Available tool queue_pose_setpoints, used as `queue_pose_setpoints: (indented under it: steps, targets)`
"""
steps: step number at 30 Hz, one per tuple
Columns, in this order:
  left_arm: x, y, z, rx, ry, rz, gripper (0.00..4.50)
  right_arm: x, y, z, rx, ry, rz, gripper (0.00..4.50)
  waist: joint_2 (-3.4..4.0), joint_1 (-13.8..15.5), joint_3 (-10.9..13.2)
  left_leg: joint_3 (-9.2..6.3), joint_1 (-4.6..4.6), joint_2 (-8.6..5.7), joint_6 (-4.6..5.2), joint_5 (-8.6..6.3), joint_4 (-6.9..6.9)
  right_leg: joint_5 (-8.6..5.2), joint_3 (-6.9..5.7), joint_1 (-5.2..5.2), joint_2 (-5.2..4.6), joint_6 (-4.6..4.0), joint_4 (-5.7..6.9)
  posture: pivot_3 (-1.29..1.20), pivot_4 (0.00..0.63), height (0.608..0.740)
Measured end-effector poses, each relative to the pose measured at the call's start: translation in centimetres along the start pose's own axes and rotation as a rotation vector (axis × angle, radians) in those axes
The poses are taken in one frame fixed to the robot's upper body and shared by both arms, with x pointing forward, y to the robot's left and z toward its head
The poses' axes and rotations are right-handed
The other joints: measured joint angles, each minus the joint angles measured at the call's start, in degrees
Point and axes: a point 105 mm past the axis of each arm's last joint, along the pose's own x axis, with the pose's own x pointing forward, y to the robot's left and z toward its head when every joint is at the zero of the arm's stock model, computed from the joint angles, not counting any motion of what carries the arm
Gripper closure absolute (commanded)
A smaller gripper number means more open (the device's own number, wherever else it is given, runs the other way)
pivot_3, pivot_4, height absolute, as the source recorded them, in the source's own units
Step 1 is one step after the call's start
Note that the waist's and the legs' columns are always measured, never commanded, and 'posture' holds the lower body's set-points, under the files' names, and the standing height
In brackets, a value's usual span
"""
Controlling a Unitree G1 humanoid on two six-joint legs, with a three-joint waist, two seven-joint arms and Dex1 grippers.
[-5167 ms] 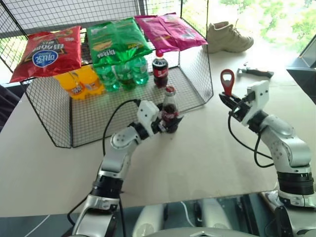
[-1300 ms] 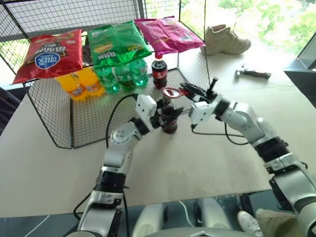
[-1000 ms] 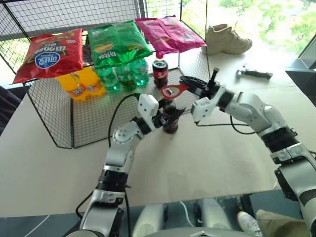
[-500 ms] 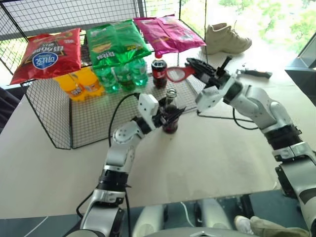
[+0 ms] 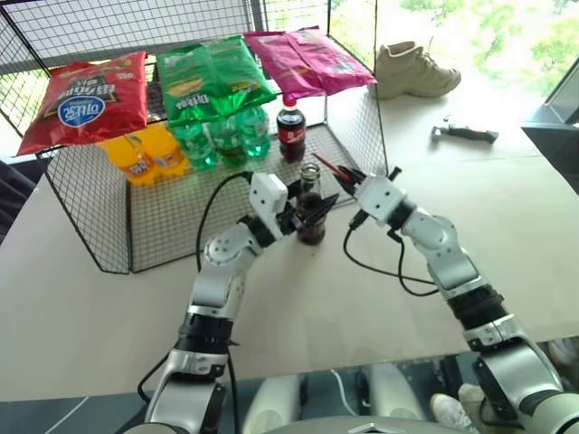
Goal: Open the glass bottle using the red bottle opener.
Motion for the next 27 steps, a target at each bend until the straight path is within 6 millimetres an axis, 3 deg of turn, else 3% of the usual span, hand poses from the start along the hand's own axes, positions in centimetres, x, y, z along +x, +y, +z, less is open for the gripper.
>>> queue_pose_setpoints:
  steps: [1,3,4,16,27]
  targets:
    - [0.0,0.0,0.0,-0.003,0.0,0.0,1.15,0.0,0.2,0.1,0.05,0.004,0.004,4.5,0.0,0.03,0.0,-0.02,0.0,0.0,0.0,0.0,0.0,0.0,-0.02,0.0,0.0,0.0,0.0,0.0,0.15,0.74]
    - [0.0,-0.2,-0.3,-0.016,0.01,-0.005,0.29,0.0,0.9,-0.1,0.114,0.022,0.018,4.5,0.0,0.03,0.0,0.0,0.0,-0.01,0.0,0.0,0.0,0.0,0.0,0.0,0.0,0.0,0.0,0.0,0.15,0.74]
    - [-0.1,-0.3,-0.5,-0.024,0.014,-0.004,0.09,-0.1,1.2,-0.4,0.151,0.042,0.022,4.5,0.0,-0.01,0.01,0.01,-0.01,-0.01,0.0,0.0,0.0,0.0,0.01,-0.01,0.0,0.0,-0.01,0.0,0.15,0.74]
    - [-0.2,-0.4,-0.5,-0.023,0.017,-0.007,0.09,-0.5,0.1,-1.5,0.259,0.13,-0.057,4.5,0.01,-0.05,0.01,0.02,-0.02,0.0,-0.01,0.0,-0.01,0.0,0.0,-0.04,0.01,0.0,0.0,0.0,0.15,0.74]
    - [-2.1,-0.5,-0.7,0.001,0.067,0.006,0.09,-2.0,-2.0,-3.3,0.264,0.216,-0.166,4.5,0.01,-0.12,0.01,0.03,-0.02,0.01,-0.01,0.0,-0.04,0.0,0.01,-0.06,0.01,0.0,0.0,0.0,0.15,0.74]
